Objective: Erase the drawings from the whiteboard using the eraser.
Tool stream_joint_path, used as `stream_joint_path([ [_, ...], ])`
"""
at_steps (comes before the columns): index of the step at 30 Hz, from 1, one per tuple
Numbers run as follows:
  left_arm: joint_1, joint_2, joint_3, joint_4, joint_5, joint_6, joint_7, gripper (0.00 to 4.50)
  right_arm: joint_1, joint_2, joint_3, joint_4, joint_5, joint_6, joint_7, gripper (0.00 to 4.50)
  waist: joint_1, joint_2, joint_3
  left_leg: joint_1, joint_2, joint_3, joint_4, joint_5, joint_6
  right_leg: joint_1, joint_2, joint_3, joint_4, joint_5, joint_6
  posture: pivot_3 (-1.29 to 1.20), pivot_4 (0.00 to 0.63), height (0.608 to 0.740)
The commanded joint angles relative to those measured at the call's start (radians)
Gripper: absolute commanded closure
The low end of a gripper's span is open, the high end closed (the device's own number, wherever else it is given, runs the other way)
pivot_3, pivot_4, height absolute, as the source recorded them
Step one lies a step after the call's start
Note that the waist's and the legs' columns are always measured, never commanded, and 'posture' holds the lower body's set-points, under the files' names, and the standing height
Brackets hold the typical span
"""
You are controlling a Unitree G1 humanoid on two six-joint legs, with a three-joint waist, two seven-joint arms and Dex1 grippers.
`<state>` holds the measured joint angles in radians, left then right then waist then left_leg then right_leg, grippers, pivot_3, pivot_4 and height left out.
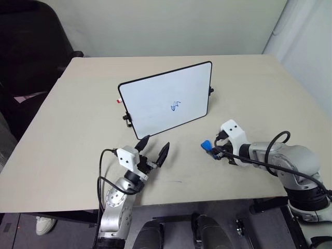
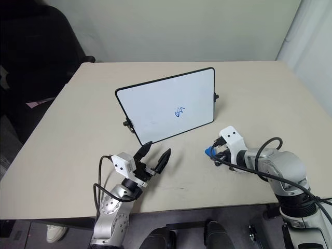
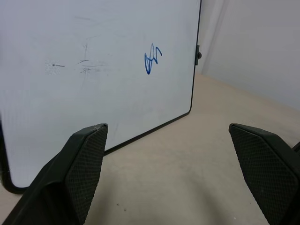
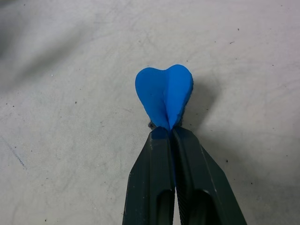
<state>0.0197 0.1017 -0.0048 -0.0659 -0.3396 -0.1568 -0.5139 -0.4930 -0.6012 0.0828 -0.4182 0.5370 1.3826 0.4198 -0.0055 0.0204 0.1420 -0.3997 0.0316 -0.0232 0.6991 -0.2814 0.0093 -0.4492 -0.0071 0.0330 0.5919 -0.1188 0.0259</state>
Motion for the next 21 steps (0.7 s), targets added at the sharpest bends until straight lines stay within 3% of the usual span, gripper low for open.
stream_joint_path([
  [1,0.002,0.003,0.006,-0.032,-0.002,-0.017,0.003,0.0,-0.043,0.009,-0.072,-0.039,0.027,-0.057,0.032,4.47,0.0,0.0,0.0,0.0,0.0,0.0,0.0,0.0,0.0,0.0,0.0,0.0,0.0,0.0,0.0,0.0,0.15,0.74],
  [8,0.002,0.003,0.01,-0.034,-0.001,-0.017,0.007,0.0,-0.151,0.16,-0.2,0.02,0.059,-0.187,-0.01,4.47,-0.001,0.0,0.0,0.0,0.0,0.0,0.0,0.0,0.0,-0.001,0.001,0.0,0.0,0.0,-0.001,0.0,0.15,0.74],
  [21,0.009,0.021,0.024,-0.058,-0.005,-0.01,0.01,0.0,-0.288,0.395,-0.068,0.35,-0.106,-0.425,-0.098,4.47,-0.001,0.0,0.0,-0.002,0.001,0.0,0.0,-0.001,-0.001,-0.007,-0.001,0.0,0.001,0.007,-0.012,0.0,0.15,0.74],
])
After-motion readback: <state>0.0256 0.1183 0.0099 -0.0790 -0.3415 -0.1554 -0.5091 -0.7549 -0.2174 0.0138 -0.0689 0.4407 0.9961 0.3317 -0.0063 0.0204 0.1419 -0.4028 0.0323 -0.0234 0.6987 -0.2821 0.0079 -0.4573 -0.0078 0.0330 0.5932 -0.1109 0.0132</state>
